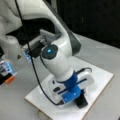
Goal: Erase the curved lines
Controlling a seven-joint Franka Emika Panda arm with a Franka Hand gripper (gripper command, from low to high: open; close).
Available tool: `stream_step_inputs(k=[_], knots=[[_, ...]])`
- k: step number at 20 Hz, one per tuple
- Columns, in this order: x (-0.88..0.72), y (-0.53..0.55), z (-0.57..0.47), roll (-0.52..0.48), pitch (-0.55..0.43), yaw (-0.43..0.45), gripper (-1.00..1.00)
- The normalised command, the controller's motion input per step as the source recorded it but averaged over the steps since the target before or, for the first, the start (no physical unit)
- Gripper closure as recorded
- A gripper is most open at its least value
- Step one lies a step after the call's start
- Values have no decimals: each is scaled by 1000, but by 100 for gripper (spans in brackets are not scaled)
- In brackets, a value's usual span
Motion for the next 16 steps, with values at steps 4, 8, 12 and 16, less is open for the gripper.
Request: stream_step_inputs(k=[4, 8, 12, 16], knots=[[1000, 40, -561, 356, 255, -78, 100], [1000, 23, -438, 315, 291, -167, 100], [812, -57, -97, 226, 401, -151, 100], [427, -199, 274, 55, 498, 46, 100]])
